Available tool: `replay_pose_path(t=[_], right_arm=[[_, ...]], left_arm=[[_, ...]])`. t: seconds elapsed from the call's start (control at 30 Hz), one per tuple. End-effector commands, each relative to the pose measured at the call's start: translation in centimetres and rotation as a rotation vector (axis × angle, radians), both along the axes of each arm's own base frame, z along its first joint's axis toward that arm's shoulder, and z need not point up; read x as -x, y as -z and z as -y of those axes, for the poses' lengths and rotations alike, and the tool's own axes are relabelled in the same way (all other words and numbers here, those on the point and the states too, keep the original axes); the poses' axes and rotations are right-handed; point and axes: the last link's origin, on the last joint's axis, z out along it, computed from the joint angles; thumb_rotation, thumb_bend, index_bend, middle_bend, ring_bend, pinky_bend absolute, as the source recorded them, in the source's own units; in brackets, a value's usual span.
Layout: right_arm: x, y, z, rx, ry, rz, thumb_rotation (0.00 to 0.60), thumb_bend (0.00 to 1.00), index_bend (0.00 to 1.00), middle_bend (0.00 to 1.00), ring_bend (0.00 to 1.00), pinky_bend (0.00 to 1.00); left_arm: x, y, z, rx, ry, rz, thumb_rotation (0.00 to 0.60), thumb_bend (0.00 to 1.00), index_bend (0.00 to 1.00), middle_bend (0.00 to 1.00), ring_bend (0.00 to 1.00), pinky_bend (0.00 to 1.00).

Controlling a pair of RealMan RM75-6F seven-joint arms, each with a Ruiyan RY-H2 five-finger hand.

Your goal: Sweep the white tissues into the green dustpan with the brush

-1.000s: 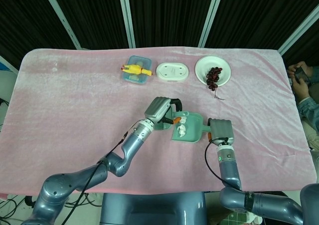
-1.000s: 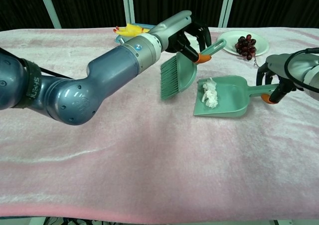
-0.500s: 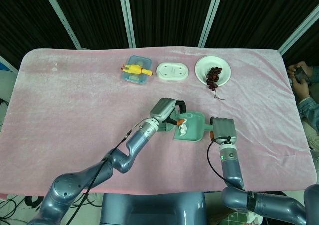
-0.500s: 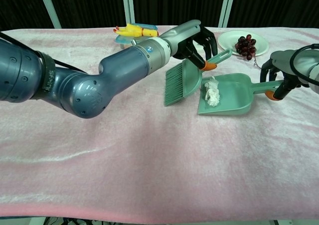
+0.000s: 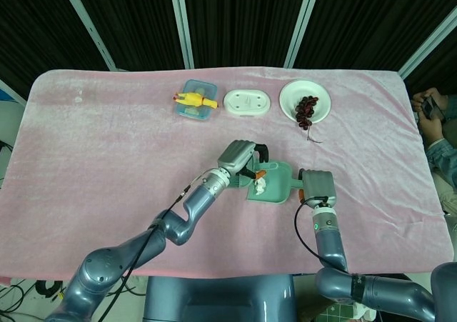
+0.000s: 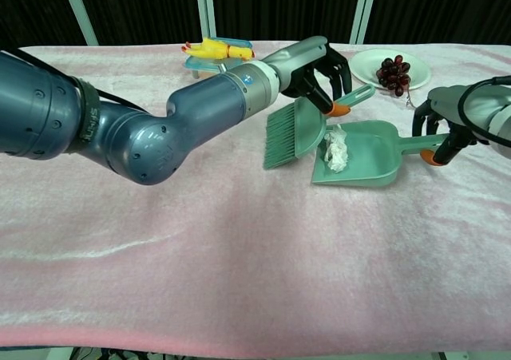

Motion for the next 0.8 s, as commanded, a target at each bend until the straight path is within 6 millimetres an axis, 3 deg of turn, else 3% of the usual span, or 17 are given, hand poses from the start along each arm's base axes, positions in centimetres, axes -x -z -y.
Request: replay_pose_path(t=[0.03,0.4,0.8], right_arm=[[0.0,-0.1,0.0,0.001,-0.002,0.000,0.600,0.45,0.52,0.45,0.85,0.81],[-0.1,0.1,-0.3,-0.003,-0.001,0.002,0.600,0.45,0.52,0.45,0.85,0.81],[-0.7,0.2,-0.7,-0.002,-0.011,0.016,0.600,0.45,0.52,0.45,0.85,0.81]], left_arm=[[-0.4,0.3,0.3,0.013,0.002,0.009,0.600,0.38,0.63,0.63,0.92,1.00],[-3.0,0.8,2.6,0.075,0.061,0.110,0.600,0.38,0.63,0.63,0.92,1.00],[-7.1,-1.1,4.5,0.101,0.133,0.263,0.600,0.38,0.63,0.63,0.92,1.00]])
